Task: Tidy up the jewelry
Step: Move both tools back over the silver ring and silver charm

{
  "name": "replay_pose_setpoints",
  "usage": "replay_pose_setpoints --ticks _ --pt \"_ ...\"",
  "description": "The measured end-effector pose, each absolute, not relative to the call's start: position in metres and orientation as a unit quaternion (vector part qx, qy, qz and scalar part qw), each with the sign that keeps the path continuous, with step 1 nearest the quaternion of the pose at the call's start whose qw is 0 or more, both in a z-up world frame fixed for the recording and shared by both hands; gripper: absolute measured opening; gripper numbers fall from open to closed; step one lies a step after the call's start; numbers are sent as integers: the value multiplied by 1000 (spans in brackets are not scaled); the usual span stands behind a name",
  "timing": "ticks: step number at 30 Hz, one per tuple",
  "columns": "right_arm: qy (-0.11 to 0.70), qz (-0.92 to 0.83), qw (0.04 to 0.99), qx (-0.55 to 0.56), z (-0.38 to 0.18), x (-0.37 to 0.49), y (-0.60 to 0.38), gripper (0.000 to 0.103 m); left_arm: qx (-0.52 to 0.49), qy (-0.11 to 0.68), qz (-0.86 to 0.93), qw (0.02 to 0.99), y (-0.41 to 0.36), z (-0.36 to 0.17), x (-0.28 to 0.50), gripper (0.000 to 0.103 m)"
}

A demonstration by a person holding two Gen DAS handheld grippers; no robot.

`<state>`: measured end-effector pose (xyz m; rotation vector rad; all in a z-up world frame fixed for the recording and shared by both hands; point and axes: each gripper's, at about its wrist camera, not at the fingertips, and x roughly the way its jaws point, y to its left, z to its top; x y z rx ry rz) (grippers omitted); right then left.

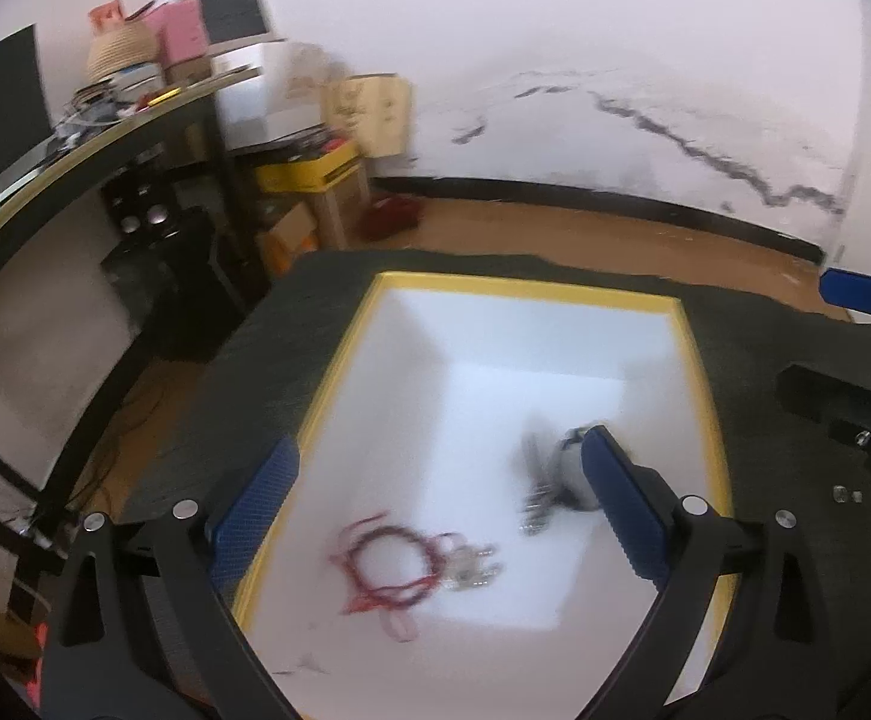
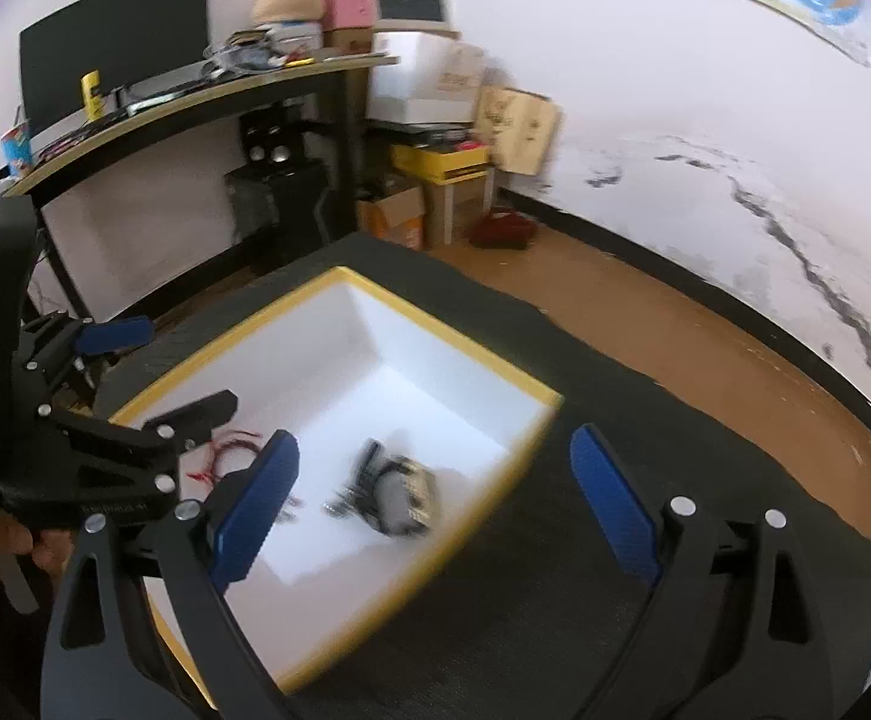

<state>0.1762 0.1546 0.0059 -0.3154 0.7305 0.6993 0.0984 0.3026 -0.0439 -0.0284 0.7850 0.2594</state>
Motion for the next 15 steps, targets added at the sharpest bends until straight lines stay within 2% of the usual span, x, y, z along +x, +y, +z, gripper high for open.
replay_pose_setpoints --ticks 8,15 --pt "353 250 893 -123 14 183 7 89 8 372 22 928 203 -44 114 92" --pt "374 177 906 -86 -14 179 -120 89 19 377 -63 924 107 -64 125 95"
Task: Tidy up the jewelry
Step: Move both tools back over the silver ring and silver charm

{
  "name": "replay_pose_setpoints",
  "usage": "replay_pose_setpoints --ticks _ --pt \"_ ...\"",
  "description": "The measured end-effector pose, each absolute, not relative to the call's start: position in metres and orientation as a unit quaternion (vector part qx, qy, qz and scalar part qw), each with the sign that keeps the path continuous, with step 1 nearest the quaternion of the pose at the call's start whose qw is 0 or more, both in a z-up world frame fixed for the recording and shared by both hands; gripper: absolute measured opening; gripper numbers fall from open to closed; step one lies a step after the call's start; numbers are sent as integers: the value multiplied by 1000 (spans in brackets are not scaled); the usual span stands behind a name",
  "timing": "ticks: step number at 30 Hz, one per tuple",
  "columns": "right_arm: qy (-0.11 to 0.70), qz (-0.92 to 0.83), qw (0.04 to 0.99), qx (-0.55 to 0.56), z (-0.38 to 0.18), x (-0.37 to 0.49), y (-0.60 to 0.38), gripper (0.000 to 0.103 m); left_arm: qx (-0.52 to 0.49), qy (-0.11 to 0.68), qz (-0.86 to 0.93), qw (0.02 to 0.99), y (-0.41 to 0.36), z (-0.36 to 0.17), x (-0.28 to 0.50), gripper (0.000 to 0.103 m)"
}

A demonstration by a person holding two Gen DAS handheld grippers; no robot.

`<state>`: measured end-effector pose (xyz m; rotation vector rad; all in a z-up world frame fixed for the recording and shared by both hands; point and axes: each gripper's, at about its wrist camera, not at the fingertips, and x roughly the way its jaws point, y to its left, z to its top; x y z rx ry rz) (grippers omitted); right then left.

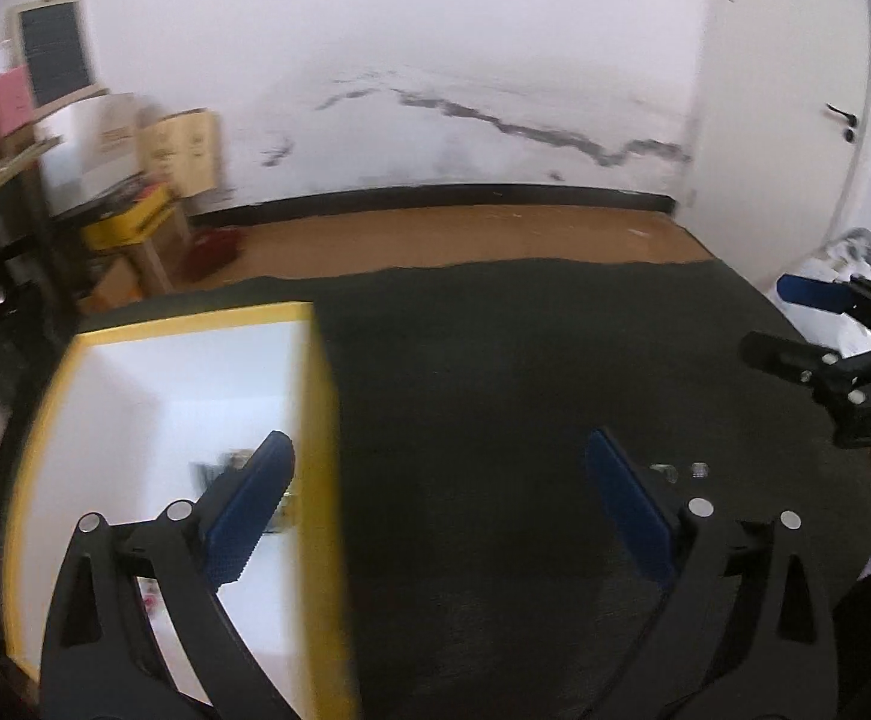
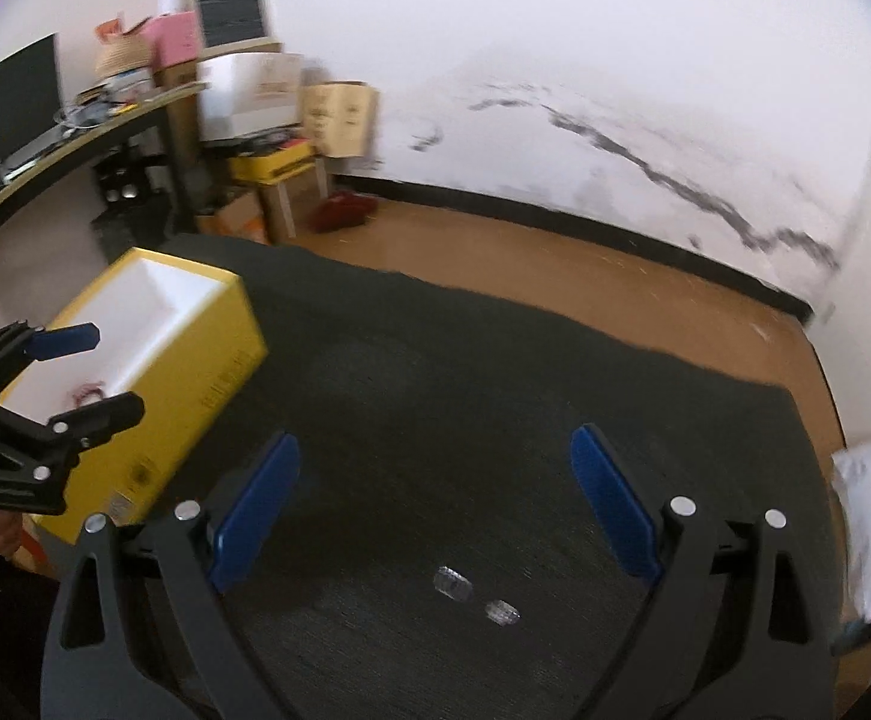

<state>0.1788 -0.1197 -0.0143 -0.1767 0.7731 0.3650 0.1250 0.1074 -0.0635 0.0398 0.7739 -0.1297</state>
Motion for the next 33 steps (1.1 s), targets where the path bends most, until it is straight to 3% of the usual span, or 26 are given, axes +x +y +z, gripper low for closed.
replay_pose_setpoints --ticks 10,18,25,28,33 --pt "388 178 900 -92 -61 162 -209 89 97 416 -122 896 8 -145 145 95" --pt "407 226 879 -102 -102 155 -226 89 113 405 -147 895 -25 -164 155 95" --pt "456 265 837 -144 -153 155 -222 89 162 448 -161 864 -48 -211 161 95" --pt "469 273 826 -152 -168 154 -220 89 154 421 -168 878 -46 -215 159 95" --pt "451 284 833 -146 -173 161 -213 89 116 440 -190 870 -39 -218 174 95"
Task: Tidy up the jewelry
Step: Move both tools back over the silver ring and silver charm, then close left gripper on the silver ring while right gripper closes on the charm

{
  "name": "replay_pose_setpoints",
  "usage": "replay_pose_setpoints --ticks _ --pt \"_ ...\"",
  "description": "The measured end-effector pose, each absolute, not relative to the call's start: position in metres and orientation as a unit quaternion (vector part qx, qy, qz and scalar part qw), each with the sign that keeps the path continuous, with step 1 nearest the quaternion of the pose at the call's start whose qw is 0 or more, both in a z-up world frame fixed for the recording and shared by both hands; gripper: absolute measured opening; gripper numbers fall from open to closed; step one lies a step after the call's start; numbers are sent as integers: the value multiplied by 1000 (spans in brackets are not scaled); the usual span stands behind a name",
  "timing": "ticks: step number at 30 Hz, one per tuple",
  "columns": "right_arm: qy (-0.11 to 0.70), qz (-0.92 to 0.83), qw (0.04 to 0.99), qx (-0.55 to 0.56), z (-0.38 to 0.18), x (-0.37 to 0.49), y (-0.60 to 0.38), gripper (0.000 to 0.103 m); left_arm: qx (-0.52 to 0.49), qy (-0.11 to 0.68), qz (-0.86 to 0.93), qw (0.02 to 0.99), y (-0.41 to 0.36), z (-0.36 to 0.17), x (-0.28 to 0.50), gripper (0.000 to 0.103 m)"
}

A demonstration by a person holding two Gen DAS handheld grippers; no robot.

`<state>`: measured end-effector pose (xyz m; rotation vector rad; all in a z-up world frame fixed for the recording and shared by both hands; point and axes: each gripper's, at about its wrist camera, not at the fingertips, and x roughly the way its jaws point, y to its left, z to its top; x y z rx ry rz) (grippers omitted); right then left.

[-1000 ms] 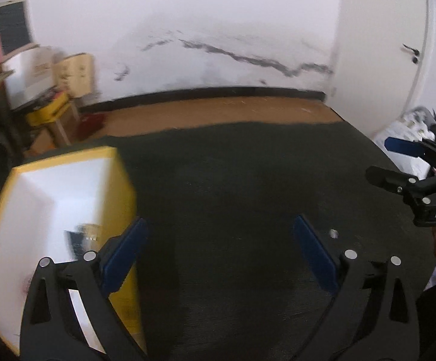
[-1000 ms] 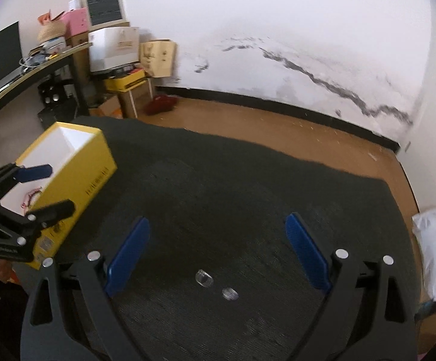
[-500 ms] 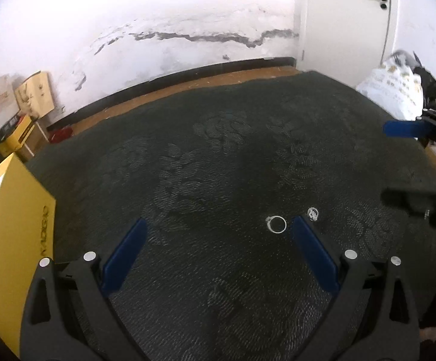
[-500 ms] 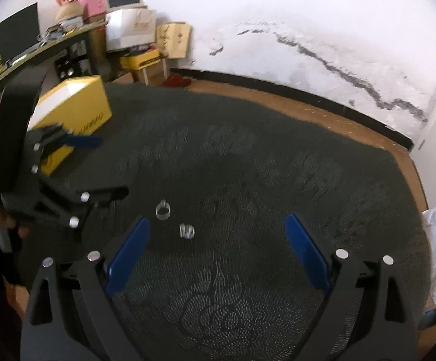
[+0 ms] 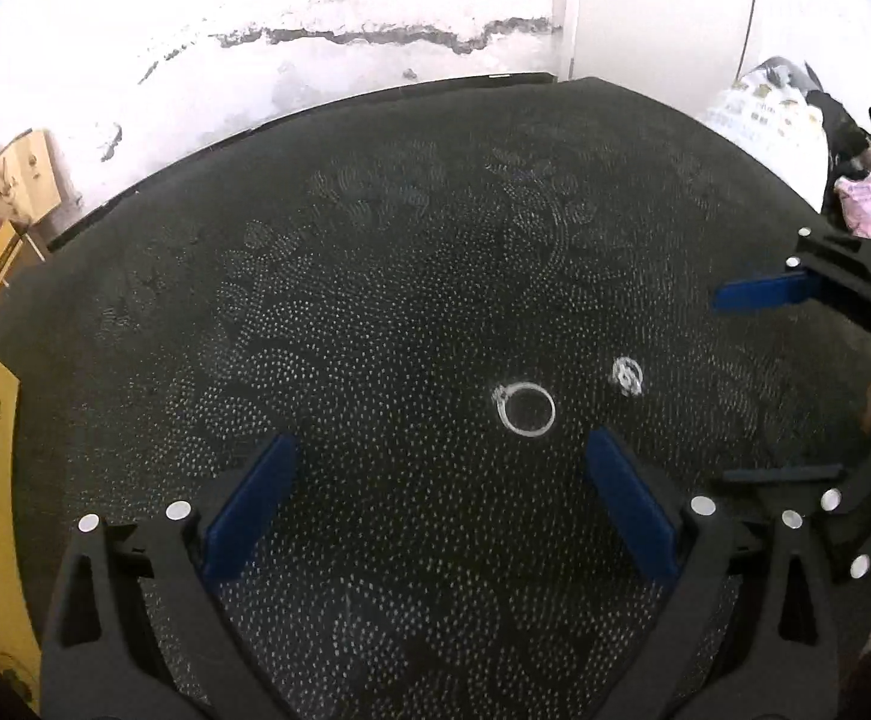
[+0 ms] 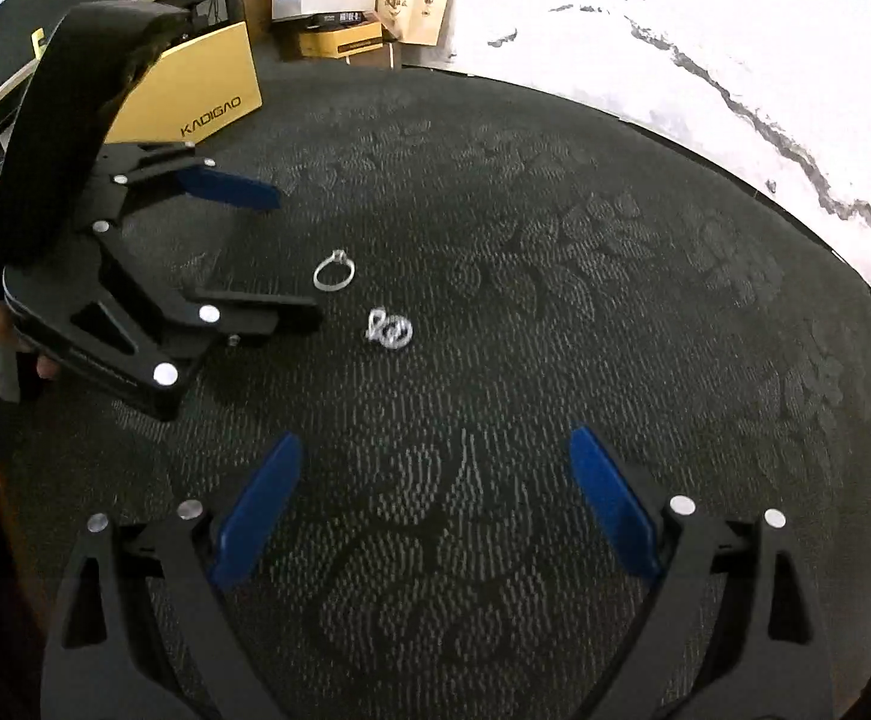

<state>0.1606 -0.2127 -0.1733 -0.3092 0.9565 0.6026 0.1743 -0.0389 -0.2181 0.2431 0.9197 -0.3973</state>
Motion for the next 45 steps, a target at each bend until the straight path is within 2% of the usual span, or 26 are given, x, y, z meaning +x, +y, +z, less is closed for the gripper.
replay_pose_setpoints --ticks 12,17,23,27,32,35,39,40,42,45 --pt "439 293 837 -147 -172 183 -195 77 129 430 -206 870 -50 -220 174 84" --pt "437 300 835 -149 -171 188 -190 68 136 422 -220 869 -55 -217 174 69" --pt "436 315 829 -153 -170 189 -188 61 137 421 -222 869 -56 -216 173 68" --pt "433 329 824 -158 -169 188 -186 42 139 418 -228 868 -57 -216 173 61" --pt "435 334 821 -160 -167 188 -185 40 143 416 -232 867 -60 -216 170 57" --pt "438 339 817 -160 -167 188 -183 32 145 415 -235 867 -63 -216 168 55" --pt "437 339 817 -165 -166 186 -182 30 151 411 -246 865 -66 -216 165 43" --pt "437 339 817 -166 -166 186 -182 28 155 409 -250 864 -68 -216 164 41" --pt "439 345 814 -164 -166 185 -181 17 153 410 -252 863 -67 -215 163 39" --pt "438 347 812 -170 -166 182 -178 16 155 409 -260 861 -68 -215 163 37"
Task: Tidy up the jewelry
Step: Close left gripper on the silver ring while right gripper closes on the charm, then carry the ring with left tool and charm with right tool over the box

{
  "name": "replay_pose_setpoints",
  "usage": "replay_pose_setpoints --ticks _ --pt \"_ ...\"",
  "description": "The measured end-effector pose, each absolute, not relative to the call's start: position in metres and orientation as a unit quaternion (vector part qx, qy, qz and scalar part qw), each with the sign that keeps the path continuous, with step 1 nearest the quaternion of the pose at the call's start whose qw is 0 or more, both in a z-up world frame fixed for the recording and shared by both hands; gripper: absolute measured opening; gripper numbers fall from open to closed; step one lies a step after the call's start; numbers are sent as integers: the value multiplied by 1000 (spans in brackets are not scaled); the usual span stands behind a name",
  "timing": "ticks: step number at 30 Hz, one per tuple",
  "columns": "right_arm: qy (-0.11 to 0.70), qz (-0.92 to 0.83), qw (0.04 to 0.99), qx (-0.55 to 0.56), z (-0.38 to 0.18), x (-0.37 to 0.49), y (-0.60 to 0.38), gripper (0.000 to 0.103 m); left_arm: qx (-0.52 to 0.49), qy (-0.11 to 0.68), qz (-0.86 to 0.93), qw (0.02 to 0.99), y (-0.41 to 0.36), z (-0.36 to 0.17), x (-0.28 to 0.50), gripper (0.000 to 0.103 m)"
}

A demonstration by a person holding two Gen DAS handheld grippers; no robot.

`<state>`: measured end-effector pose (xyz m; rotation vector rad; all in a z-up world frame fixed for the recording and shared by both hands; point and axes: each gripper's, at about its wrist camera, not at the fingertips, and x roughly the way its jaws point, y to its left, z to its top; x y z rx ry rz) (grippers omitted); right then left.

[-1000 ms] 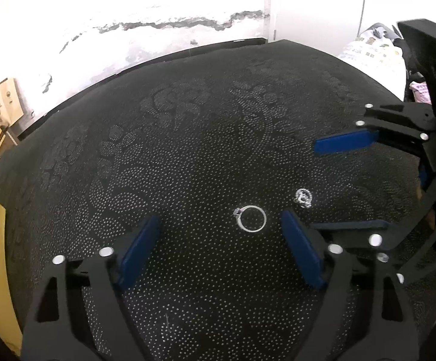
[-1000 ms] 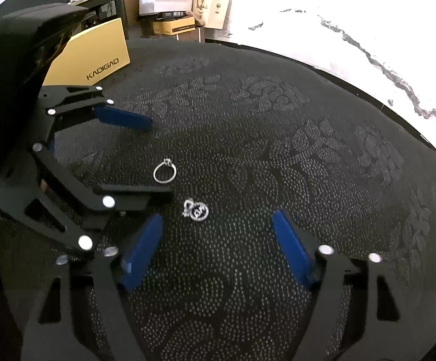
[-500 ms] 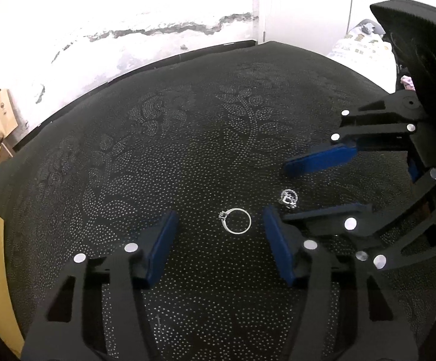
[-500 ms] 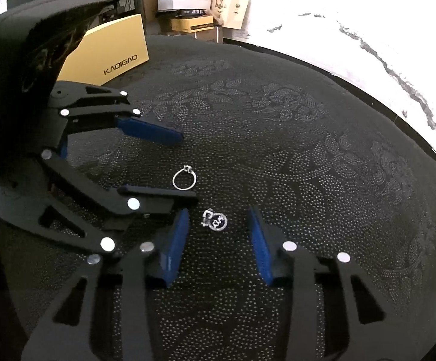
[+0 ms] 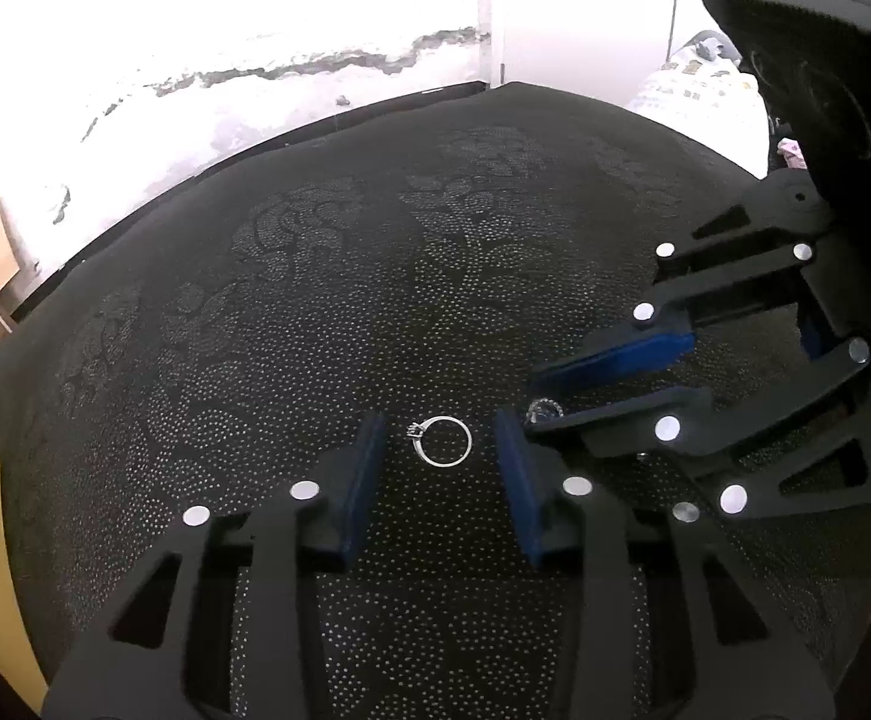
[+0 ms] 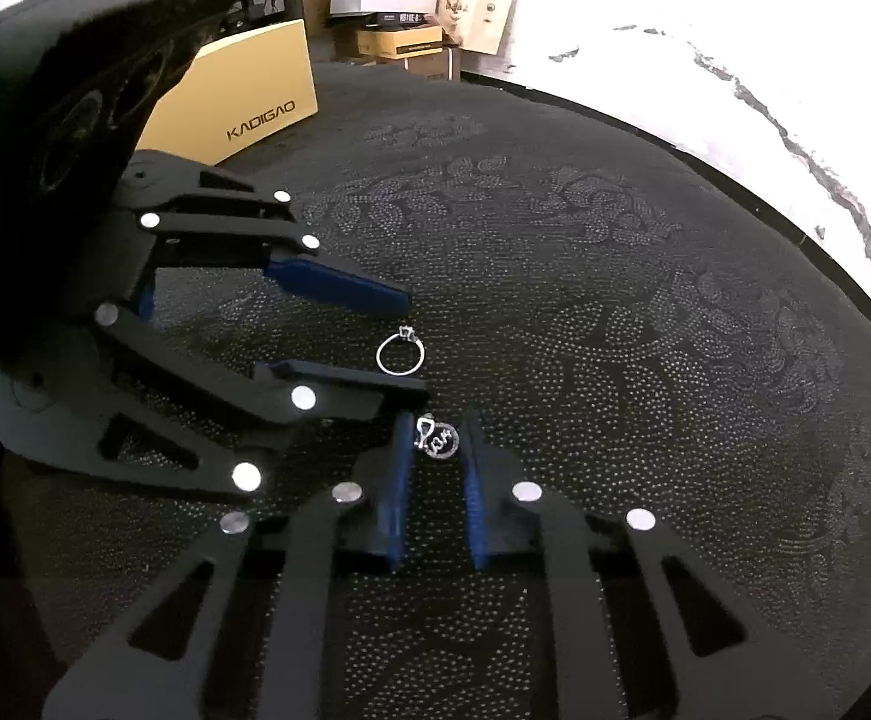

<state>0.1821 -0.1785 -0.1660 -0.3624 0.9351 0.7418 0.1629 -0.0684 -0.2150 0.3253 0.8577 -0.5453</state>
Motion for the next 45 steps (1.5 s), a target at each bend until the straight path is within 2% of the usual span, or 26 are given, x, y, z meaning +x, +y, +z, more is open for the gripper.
replay_pose_setpoints --ticks 2,4,6,28,45 --pt "440 348 811 -166 -166 183 -179 16 157 408 -261 861 -67 -216 162 35" --pt "440 348 811 -167 -167 183 -179 16 162 405 -272 858 -69 -215 160 24" --pt "441 348 811 -166 -167 183 -179 16 168 403 -273 858 -71 -215 159 22" --pt "427 333 824 -165 -148 179 -181 14 172 417 -245 858 -69 -202 165 21" --pt "374 340 846 -170 -72 174 -153 14 137 396 -179 890 -14 -125 162 21"
